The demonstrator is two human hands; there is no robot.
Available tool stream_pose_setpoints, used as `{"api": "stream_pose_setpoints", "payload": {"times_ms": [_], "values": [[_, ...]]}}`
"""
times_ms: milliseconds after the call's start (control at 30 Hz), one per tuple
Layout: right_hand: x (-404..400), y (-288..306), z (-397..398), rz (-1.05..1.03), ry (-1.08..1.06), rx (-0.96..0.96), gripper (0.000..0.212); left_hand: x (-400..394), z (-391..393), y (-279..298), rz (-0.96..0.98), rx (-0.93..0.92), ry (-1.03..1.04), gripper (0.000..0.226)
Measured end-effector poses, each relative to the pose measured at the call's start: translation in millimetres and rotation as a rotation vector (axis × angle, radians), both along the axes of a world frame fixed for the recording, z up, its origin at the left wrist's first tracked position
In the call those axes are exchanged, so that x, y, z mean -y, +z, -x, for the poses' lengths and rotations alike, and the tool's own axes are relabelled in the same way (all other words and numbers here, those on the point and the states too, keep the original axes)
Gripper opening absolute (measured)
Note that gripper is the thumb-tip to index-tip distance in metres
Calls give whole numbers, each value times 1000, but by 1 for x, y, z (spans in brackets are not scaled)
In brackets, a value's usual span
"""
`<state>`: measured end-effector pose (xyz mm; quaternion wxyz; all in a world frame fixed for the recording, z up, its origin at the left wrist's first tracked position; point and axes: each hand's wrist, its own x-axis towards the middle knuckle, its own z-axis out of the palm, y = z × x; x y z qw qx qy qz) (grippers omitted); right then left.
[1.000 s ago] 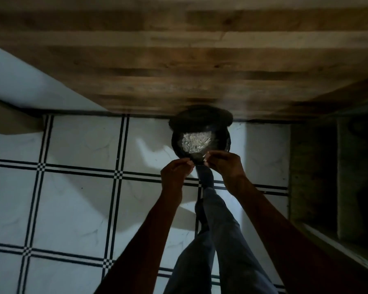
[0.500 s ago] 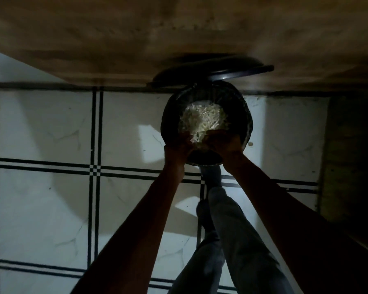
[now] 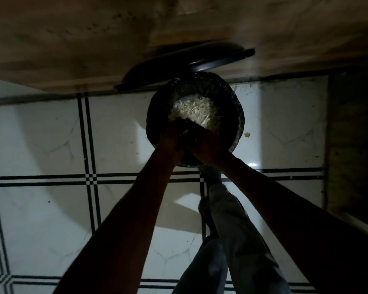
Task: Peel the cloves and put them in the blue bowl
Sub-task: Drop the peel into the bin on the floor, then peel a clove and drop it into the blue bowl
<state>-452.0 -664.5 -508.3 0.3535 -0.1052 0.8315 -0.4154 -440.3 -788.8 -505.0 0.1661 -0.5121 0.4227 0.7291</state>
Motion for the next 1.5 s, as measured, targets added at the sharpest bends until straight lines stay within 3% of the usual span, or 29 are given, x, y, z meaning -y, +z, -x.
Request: {"api": "stream_pose_setpoints", "payload": {"times_ms": [67,200,333,433,633,867,1067,1267,1333,1500], "values": [[-8,1,3,-77,-140,158,57,-1,-3,12,-86,-113,-62,43],[-41,45,-6,68,-487,190,68,-12,-15,68,106,-21,-45,42],[-85,140,-37,119,-708,100,51,-45,-18,166,133,-14,-394,24],[-134,219,-57,94,-835,27,48,-88,-26,240,177,-127,-577,30],[-270,399,-144,31,-1062,-176,42,-222,-61,376,234,-442,-924,13],[-408,535,-321,-113,-1387,-348,38,-409,-175,499,43,-705,-1410,16],[-512,582,-474,-141,-1782,-436,34,-557,-277,548,-77,-842,-1664,15],[-605,571,-600,-221,-2019,-378,27,-686,-359,544,-28,-903,-1838,12],[-633,563,-630,-249,-2029,-339,28,-719,-376,533,72,-961,-1888,10],[-694,541,-663,-401,-1949,-247,32,-774,-389,507,629,-1399,-2126,32]]}}
